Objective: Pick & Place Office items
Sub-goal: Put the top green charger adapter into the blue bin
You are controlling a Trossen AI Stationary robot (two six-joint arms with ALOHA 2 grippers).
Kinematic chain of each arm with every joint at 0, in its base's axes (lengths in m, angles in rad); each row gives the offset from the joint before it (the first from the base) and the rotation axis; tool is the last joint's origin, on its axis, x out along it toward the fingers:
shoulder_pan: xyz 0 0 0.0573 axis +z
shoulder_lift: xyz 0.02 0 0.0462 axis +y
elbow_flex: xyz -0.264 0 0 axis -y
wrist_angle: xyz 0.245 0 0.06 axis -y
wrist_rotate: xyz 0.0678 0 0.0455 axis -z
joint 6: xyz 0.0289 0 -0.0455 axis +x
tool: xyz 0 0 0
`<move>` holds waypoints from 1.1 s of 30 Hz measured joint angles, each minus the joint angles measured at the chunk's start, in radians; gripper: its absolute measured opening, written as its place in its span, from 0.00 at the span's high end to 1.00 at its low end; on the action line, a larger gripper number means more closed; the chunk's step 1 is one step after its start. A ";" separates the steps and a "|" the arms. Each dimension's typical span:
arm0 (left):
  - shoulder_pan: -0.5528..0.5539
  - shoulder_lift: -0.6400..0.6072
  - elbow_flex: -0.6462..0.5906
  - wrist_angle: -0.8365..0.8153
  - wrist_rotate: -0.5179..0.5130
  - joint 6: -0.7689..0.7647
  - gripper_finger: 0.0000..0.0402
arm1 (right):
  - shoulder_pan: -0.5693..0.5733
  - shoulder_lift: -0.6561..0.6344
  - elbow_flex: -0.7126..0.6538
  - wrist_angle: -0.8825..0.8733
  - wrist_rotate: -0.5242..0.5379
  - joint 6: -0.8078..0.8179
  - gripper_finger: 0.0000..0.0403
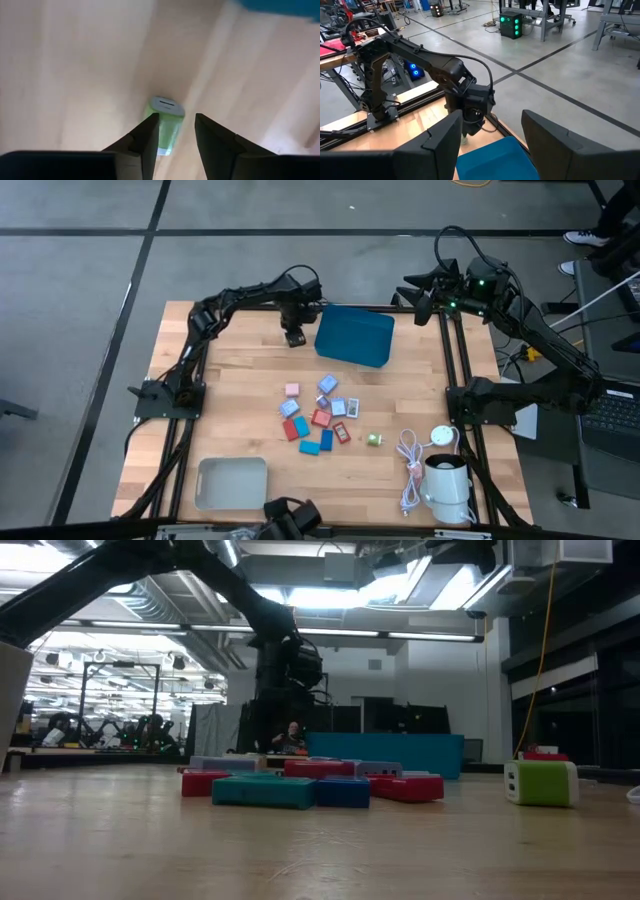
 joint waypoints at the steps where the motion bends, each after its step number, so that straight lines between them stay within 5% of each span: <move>1: -0.008 0.001 0.013 -0.010 0.012 0.007 0.70 | 0.000 0.000 0.000 0.000 0.000 0.000 0.48; 5: -0.031 0.001 0.082 -0.015 0.021 0.025 0.70 | 0.000 0.000 0.000 0.000 0.000 0.000 0.48; 13: -0.037 0.000 0.138 -0.046 -0.163 0.168 0.68 | 0.000 0.000 0.000 0.000 0.000 0.000 0.48; 17: -0.039 0.000 0.136 -0.044 -0.149 0.177 0.63 | 0.000 0.000 0.000 0.000 -0.002 0.000 0.48; 27: -0.043 0.002 -0.024 -0.023 -0.185 0.191 0.38 | 0.000 0.000 0.000 0.000 -0.076 -0.003 0.48; 33: -0.062 0.001 -0.071 0.032 -0.195 0.196 0.34 | 0.000 0.000 0.000 0.000 -0.079 -0.007 0.48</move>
